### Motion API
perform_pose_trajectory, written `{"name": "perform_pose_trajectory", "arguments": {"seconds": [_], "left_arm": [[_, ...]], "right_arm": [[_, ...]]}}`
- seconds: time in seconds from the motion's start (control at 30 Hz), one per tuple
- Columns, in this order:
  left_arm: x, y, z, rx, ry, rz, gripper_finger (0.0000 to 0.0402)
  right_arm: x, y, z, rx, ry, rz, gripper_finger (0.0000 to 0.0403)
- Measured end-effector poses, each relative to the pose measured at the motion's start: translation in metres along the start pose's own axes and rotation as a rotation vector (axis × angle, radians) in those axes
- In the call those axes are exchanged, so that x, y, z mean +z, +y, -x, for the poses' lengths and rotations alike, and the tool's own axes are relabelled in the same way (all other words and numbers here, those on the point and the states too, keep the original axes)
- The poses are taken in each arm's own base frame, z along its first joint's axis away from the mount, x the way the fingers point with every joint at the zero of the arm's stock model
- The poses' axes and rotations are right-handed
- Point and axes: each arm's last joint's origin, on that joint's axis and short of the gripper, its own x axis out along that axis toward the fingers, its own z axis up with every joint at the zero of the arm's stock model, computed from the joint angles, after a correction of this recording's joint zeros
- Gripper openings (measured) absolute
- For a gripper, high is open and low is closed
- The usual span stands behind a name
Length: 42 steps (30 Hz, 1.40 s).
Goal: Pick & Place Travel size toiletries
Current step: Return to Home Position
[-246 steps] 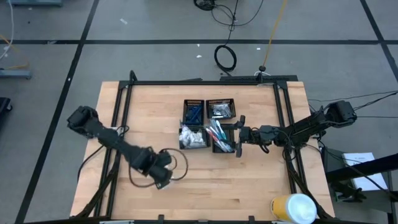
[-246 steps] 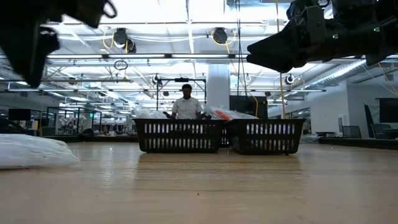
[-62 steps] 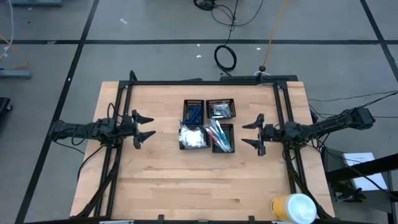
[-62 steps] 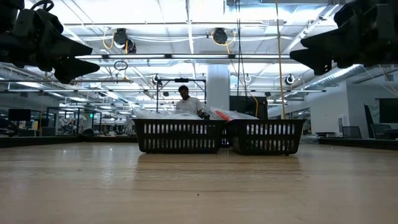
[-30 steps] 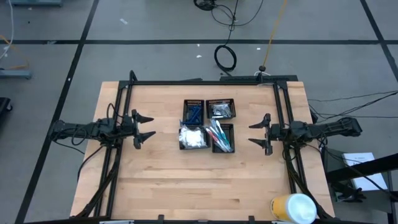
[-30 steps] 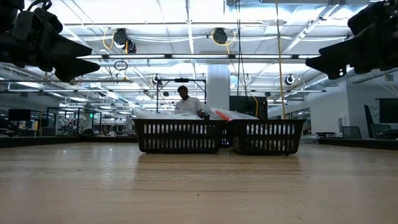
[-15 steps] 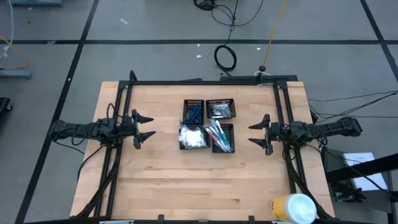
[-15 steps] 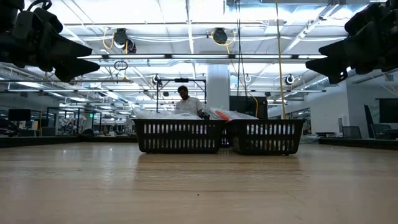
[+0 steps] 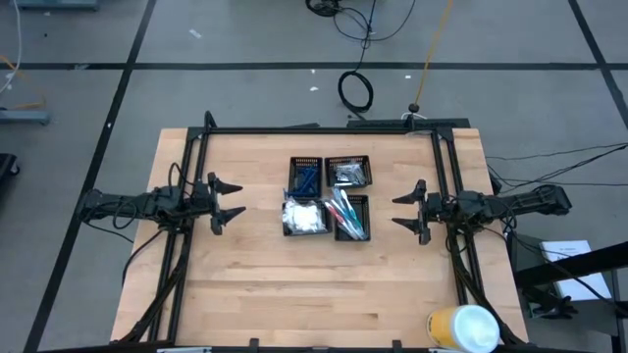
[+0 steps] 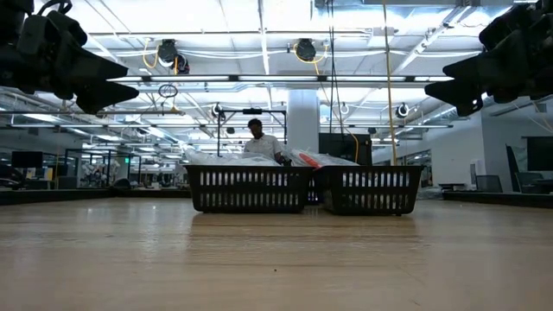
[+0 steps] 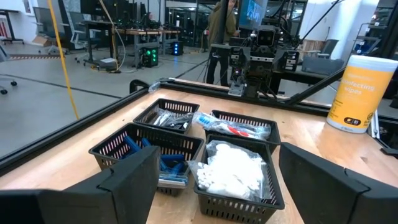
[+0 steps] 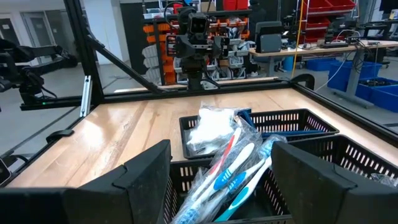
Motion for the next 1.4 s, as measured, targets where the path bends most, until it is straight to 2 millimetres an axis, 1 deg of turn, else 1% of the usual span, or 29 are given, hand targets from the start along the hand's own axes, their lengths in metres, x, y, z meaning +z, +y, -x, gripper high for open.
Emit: {"name": "perform_pose_trajectory", "arguments": {"seconds": [0.3,0.67,1.0,1.4], "left_arm": [[0.0,0.0,0.0,0.0,0.0,0.0,0.0308],[0.0,0.0,0.0,0.0,0.0,0.0,0.0326],[0.0,0.0,0.0,0.0,0.0,0.0,0.0308],[0.0001,0.0,0.0,0.0,0.0,0.0,0.0323]], "right_arm": [[0.0,0.0,0.0,0.0,0.0,0.0,0.0263],[0.0001,0.0,0.0,0.0,0.0,0.0,0.0263],[0.0001,0.0,0.0,0.0,0.0,0.0,0.0263],[0.0,0.0,0.0,0.0,0.0,0.0,0.0263]]}}
